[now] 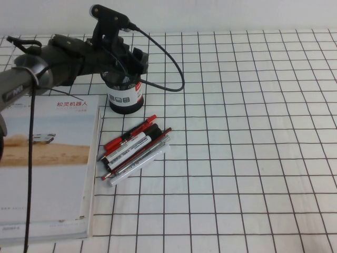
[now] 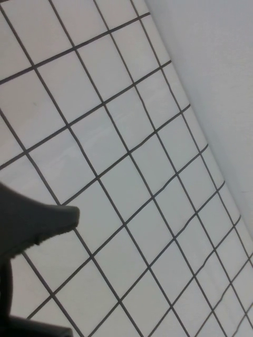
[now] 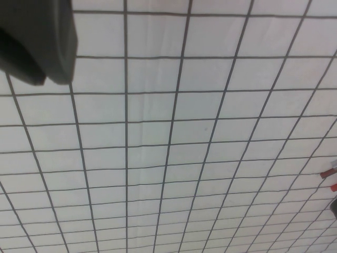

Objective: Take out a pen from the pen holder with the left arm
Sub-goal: 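Take a marker out of the pen holder and lay it on the table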

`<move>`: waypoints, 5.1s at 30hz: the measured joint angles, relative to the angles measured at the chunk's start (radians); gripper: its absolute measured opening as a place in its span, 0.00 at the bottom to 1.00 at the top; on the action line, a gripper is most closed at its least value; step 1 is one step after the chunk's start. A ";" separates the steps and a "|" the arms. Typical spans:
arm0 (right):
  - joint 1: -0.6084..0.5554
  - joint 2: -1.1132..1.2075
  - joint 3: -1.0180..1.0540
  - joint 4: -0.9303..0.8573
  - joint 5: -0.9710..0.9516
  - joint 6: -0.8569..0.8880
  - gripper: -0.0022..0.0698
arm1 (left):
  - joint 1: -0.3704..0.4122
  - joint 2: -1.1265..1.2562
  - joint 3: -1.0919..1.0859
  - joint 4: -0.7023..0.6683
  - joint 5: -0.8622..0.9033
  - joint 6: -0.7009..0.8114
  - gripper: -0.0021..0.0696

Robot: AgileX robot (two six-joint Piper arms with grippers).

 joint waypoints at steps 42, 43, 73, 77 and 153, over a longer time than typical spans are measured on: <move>0.000 0.000 0.000 0.000 0.000 0.000 0.01 | -0.002 -0.313 0.000 0.340 0.249 -0.400 0.16; 0.000 0.000 0.000 0.000 0.000 0.000 0.01 | -0.008 -0.334 0.000 0.401 0.271 -0.456 0.16; 0.000 0.000 0.000 0.000 0.000 0.000 0.01 | -0.326 -0.262 -0.002 1.113 0.861 -1.145 0.16; 0.000 0.000 0.000 0.000 0.000 0.000 0.01 | -0.328 -0.197 -0.002 1.113 0.821 -1.145 0.16; 0.000 0.000 0.000 0.000 0.000 0.000 0.01 | -0.363 -0.727 0.322 1.113 0.516 -1.205 0.03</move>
